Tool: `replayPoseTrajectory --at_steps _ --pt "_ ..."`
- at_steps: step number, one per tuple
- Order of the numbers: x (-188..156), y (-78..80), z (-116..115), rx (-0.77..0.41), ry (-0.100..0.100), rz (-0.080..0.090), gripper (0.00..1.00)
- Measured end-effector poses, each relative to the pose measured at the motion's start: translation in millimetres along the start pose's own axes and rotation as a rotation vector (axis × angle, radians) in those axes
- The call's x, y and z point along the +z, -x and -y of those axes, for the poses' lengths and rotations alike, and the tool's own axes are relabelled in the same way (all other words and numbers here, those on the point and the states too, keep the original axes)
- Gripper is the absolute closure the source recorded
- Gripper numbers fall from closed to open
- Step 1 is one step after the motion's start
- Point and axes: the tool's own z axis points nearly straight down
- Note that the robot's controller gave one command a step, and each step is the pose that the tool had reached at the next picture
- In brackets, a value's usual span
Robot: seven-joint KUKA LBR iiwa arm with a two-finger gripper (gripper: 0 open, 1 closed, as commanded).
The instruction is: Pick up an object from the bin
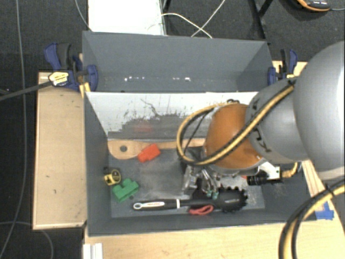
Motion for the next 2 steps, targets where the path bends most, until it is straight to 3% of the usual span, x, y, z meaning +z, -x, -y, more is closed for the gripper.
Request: replayPoseTrajectory --at_steps 1,2 --pt "1.4 32.3 -50.7 0.297 0.007 0.006 0.00" --pt "1.5 31.9 -48.5 0.299 0.004 0.004 0.00"
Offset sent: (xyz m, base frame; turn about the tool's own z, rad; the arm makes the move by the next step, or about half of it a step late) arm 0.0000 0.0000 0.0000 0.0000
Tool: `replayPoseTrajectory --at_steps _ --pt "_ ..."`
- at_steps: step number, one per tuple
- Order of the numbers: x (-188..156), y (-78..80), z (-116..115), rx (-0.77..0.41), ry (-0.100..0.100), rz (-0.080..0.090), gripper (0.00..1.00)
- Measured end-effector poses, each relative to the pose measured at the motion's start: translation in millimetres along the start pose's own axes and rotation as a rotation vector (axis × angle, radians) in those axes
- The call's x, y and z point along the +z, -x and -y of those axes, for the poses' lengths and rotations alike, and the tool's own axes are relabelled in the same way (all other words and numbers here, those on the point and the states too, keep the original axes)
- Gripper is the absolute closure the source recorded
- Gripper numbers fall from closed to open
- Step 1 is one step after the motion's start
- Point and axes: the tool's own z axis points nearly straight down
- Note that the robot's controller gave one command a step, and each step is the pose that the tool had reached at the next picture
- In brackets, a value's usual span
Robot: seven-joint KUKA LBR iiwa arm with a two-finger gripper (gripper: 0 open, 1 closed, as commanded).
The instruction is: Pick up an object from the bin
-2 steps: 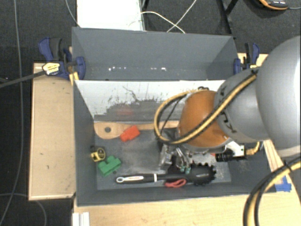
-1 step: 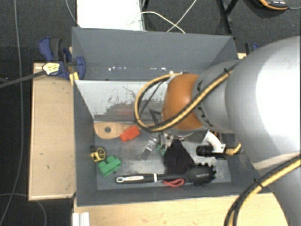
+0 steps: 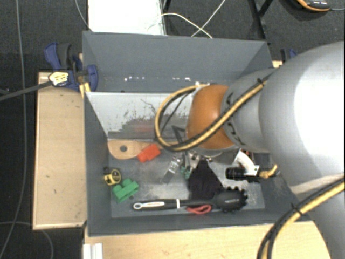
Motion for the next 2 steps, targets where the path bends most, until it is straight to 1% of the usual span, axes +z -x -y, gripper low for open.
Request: replayPoseTrajectory --at_steps 1,2 --pt "-36 2.5 25 0.201 0.003 0.003 0.00" --pt "-10 56.6 36 -0.263 0.002 0.004 0.00"
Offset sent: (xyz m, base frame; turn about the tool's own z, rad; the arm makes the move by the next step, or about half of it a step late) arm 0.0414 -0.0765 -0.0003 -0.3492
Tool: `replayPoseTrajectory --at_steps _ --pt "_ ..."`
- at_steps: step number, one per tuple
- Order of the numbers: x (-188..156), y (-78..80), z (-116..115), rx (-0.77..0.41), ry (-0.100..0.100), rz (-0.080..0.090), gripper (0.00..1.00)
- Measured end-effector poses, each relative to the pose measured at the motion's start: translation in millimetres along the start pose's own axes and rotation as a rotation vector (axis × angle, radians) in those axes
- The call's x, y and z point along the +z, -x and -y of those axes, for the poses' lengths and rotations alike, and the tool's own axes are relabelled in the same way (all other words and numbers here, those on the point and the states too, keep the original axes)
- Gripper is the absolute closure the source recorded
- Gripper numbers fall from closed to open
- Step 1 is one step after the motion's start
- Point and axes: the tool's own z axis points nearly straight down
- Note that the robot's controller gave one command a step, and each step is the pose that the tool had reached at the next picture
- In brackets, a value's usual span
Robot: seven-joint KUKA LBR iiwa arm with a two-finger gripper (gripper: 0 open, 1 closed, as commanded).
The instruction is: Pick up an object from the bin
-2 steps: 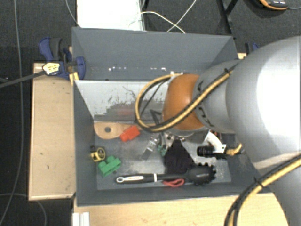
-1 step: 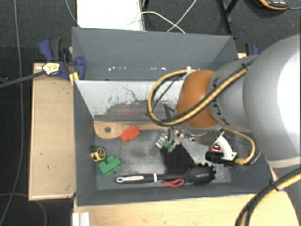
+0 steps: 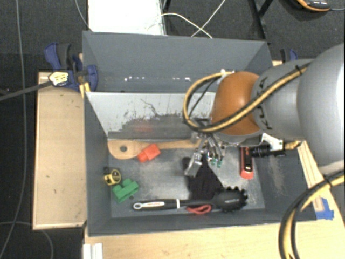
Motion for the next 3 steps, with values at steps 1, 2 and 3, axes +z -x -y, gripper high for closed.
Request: replayPoseTrajectory --at_steps 1,2,3 --pt "1 -7.2 52 0.230 0.003 0.000 0.00" --pt "10 13.7 15 -0.066 0.003 0.003 1.00" --pt "10 13.7 15 -0.066 0.003 0.003 1.00"
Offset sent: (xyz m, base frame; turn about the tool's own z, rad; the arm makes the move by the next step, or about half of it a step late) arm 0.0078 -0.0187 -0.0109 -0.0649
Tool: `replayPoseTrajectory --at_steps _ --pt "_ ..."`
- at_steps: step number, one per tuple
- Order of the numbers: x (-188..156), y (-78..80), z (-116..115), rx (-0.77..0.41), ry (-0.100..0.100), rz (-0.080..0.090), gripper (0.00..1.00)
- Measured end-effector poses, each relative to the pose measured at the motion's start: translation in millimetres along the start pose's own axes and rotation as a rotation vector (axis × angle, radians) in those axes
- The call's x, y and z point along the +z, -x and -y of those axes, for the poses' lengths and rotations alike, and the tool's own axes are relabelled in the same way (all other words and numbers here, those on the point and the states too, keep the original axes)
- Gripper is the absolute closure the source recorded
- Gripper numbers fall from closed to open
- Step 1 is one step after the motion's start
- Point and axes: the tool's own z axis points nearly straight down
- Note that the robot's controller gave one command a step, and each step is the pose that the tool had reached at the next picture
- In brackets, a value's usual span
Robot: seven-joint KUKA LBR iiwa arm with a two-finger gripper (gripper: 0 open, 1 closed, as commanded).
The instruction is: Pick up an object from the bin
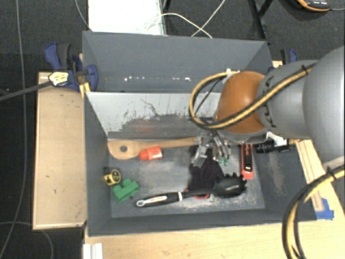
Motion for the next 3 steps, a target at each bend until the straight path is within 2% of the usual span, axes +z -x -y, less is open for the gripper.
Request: replayPoseTrajectory --at_steps 1,2,3 --pt "-2 -1.5 0 -0.024 -0.001 -0.001 1.00" --pt "-1 -32.4 -15 -0.196 0.001 0.003 1.00" --pt "-1 -25.4 -6 -0.170 0.003 0.005 1.00"
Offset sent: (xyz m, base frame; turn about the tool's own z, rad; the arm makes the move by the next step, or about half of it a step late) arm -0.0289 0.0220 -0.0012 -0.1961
